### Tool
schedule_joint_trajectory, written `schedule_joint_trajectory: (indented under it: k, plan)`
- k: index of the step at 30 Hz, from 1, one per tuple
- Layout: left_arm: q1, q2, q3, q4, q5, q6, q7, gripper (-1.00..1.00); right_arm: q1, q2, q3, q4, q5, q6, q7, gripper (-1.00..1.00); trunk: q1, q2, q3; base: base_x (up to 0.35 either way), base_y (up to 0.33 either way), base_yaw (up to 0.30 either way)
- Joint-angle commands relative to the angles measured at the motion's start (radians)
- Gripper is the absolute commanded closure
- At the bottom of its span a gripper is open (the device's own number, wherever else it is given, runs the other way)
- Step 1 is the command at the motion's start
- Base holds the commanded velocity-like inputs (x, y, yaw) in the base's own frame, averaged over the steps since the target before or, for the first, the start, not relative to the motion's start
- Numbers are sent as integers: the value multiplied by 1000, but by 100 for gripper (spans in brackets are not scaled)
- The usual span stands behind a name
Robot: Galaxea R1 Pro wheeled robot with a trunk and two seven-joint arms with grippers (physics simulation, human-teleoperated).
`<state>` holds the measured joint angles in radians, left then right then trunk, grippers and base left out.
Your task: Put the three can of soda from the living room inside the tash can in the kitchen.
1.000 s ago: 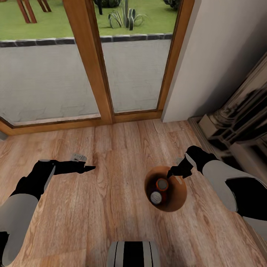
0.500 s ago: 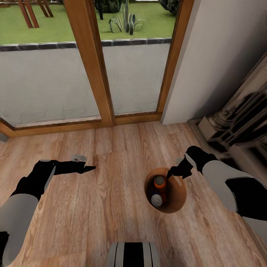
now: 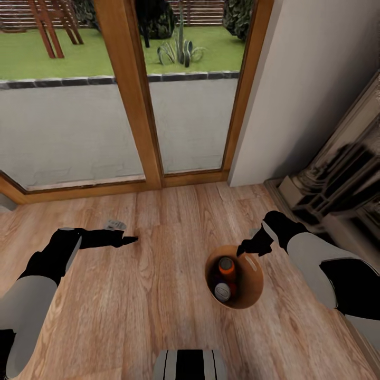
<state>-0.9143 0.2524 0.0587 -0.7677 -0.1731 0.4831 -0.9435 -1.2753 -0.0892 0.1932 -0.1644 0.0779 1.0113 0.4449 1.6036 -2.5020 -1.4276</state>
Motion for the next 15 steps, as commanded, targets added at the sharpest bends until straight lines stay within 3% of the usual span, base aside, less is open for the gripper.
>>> schedule_joint_trajectory:
  k: [1, 8, 15]
  plan:
    - [0, 0, 0, 0, 0, 0, 0, -100, 3, 0, 0, -5, 0, 0, 0, -100, 0, 0, 4, 0, 0, 0]
    - [0, -1, 0, 3, 0, 0, 0, -100, 23, 1, 0, -25, 0, 1, -1, -100, -4, 2, 31, 0, 0, 0]
    - [0, -1, 0, 4, -1, 0, 0, -100, 27, -2, -1, -28, 0, 1, 0, -100, -30, 50, 53, 0, 0, 0]
